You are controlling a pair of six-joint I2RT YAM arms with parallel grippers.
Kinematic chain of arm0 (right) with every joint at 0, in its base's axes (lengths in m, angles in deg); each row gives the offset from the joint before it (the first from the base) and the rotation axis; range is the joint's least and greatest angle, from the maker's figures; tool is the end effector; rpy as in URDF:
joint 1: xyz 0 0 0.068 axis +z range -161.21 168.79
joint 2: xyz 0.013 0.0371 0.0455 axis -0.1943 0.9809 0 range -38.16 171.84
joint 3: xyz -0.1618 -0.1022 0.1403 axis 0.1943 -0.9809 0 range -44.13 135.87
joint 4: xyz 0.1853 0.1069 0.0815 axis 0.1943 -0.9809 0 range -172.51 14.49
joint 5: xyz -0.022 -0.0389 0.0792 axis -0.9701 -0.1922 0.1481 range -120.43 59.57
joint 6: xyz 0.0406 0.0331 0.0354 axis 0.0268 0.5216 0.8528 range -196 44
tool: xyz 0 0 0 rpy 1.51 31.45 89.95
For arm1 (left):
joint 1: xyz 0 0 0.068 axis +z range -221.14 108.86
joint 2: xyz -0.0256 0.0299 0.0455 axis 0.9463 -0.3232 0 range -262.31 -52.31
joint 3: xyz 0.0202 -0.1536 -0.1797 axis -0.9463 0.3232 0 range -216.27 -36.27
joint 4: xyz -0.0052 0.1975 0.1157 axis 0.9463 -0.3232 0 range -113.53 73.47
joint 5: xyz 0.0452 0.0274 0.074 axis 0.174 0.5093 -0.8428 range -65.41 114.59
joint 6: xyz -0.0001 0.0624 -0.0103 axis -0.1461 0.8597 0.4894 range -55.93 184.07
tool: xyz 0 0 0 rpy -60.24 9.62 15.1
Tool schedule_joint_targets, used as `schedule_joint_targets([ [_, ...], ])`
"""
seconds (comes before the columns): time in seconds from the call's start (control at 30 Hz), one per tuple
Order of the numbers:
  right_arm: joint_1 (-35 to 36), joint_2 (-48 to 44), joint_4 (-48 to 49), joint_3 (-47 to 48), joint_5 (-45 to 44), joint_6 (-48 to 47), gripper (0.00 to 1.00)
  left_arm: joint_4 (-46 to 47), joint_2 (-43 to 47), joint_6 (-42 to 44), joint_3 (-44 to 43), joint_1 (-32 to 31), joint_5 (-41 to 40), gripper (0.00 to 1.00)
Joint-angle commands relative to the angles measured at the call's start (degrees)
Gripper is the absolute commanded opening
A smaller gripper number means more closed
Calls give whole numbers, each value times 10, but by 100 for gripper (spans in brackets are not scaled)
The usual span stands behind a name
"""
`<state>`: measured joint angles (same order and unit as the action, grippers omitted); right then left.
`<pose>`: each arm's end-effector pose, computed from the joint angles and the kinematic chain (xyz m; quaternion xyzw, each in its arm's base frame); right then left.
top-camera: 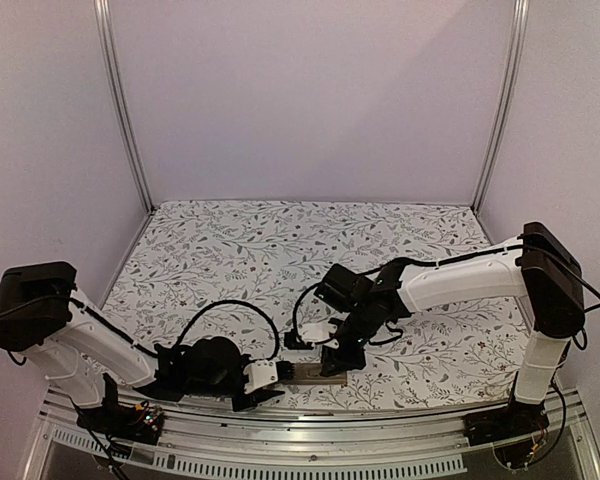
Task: Load the batteries into the remote control
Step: Load the battery cover onto the remote control without the battery cover.
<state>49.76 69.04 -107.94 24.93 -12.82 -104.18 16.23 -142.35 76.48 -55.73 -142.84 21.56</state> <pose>0.1470 0.2951 0.1346 -0.7020 0.6757 0.1918 0.1175 0.0789 -0.2303 0.0874 0.5927 0.6745 -0.1968 0.3938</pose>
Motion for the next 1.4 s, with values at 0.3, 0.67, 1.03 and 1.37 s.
schedule_joint_targets([
  [0.3, 10, 3, 22, -6, 16, 66, 15, 11, 0, -5, -5, 4, 16, 34],
  [0.67, 15, 1, 19, -9, 21, 81, 32, 8, 3, -8, -4, 4, 14, 34],
  [1.03, 16, -9, 21, -13, 19, 83, 39, 5, 2, -11, -4, 4, 10, 34],
  [1.37, -2, -36, 58, 40, 9, 128, 45, 2, 3, -12, -5, 4, 10, 35],
])
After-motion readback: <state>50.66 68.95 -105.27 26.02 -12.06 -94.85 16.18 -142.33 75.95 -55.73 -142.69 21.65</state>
